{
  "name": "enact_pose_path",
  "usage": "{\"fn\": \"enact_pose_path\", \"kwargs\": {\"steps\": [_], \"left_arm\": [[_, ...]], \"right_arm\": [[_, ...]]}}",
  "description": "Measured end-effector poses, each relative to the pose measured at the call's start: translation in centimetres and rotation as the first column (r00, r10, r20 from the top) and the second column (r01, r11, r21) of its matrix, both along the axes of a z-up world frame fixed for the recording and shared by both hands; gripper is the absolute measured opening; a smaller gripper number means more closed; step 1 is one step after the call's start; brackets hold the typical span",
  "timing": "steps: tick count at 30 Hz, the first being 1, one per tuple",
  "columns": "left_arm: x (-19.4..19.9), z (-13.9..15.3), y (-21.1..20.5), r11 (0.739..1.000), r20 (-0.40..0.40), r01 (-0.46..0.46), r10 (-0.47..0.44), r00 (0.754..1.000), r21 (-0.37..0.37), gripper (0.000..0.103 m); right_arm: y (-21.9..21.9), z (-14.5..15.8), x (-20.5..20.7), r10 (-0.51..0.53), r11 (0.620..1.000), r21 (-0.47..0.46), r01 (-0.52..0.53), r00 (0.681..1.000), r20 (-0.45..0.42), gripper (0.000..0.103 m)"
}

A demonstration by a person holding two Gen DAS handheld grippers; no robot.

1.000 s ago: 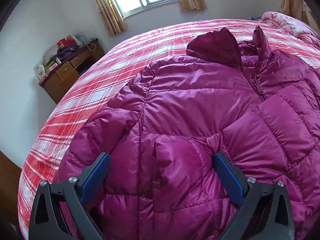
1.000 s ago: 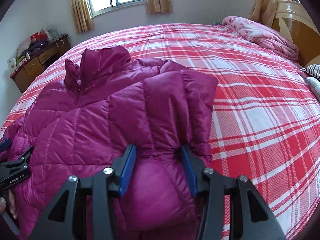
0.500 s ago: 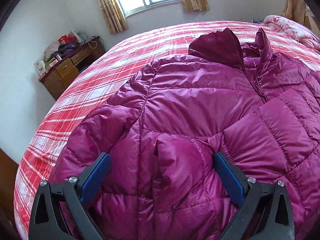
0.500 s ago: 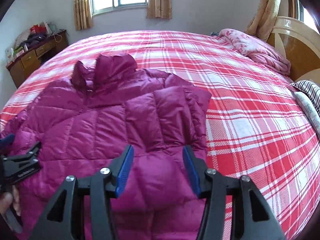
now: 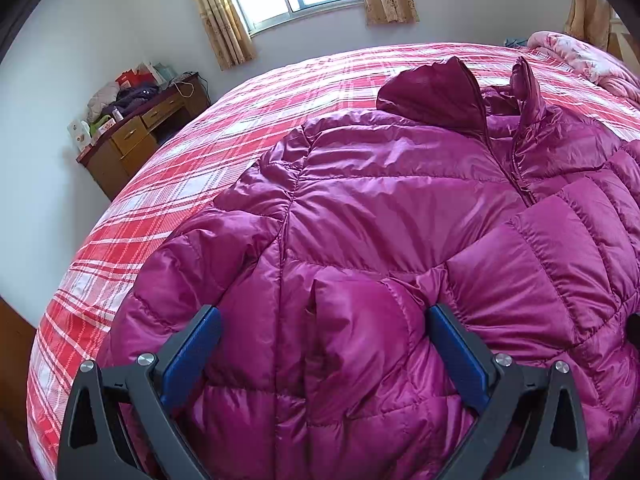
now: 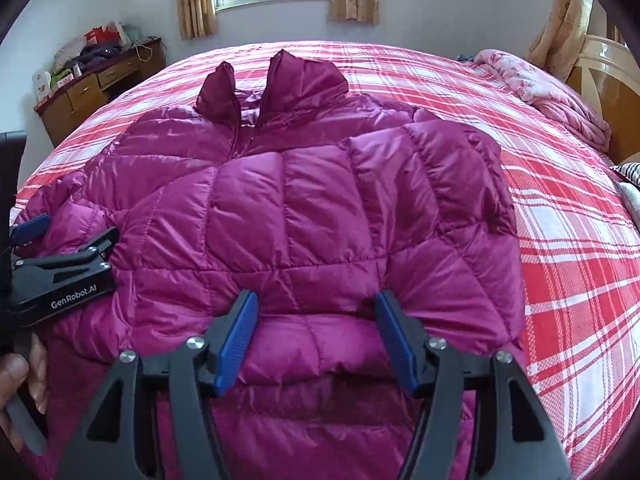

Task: Fold large clothes

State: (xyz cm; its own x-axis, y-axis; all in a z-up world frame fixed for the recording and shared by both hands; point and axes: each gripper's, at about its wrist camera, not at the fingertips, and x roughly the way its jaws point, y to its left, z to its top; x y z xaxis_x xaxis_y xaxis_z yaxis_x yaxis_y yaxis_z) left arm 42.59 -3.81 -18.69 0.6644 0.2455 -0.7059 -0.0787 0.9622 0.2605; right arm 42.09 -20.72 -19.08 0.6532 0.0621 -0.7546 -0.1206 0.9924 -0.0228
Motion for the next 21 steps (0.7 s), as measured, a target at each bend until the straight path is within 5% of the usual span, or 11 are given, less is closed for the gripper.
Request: {"fn": "enact_pose_path", "kwargs": {"steps": [21], "left_arm": [[0.2,0.1,-0.1,1.0,-0.008,0.007,-0.007,1.0,0.008,0.102]], "right_arm": [[1.2,-0.5,-0.2,-0.008,0.997,-0.082,0.009,1.0,0.014,0.07]]}}
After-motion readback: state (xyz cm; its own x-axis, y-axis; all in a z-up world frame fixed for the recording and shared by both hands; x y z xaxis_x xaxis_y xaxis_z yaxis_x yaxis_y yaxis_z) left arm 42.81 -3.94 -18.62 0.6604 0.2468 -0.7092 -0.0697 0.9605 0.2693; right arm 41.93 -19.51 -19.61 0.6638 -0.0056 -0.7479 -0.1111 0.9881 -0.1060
